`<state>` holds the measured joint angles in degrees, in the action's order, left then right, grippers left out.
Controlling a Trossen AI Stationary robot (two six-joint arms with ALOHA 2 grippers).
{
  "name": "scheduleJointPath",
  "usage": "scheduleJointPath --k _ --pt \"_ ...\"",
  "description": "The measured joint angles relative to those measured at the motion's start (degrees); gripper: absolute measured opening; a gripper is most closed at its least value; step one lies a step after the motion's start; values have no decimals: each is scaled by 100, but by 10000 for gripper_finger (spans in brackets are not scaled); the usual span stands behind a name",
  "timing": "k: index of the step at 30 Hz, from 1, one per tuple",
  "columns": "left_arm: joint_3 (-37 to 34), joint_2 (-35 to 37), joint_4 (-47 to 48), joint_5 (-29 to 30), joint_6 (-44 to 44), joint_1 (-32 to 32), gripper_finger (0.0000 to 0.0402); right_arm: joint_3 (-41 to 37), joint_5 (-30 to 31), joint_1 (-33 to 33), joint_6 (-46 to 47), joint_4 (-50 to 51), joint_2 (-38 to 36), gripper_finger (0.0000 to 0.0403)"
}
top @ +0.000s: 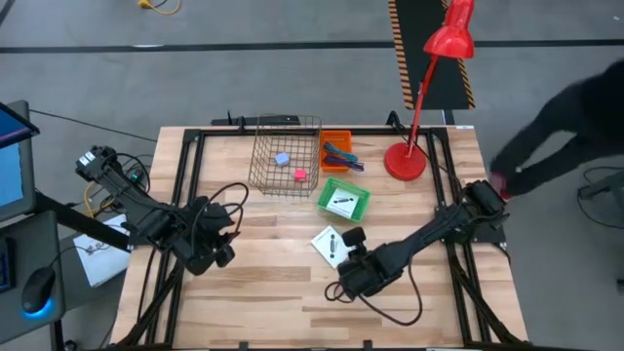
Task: Pick and place items into bin
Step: Put the card reader box into the green basket
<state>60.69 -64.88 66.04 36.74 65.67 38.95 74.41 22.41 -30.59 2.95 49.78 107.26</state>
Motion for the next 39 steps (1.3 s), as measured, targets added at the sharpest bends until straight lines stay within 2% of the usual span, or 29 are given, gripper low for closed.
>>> scheduleJointPath --k 11,16,21,26,33,39 --pt "0 0 -2 10 132 -53 143 11 -74 151 -797 -298 -4 3" --pt "0 0 -2 51 185 -53 143 -31 -276 304 -852 -481 -4 39" --pt "0 0 -1 65 196 -53 143 -427 -496 452 -962 -875 -2 88" --pt "0 0 0 62 196 -53 143 -681 -488 418 -1428 -1116 -2 122" --pt "0 0 1 -30 194 -53 143 -913 -448 402 -1547 -1346 -2 146" --pt "0 0 1 -38 194 -53 143 -1010 -454 570 -1710 -1669 46 145"
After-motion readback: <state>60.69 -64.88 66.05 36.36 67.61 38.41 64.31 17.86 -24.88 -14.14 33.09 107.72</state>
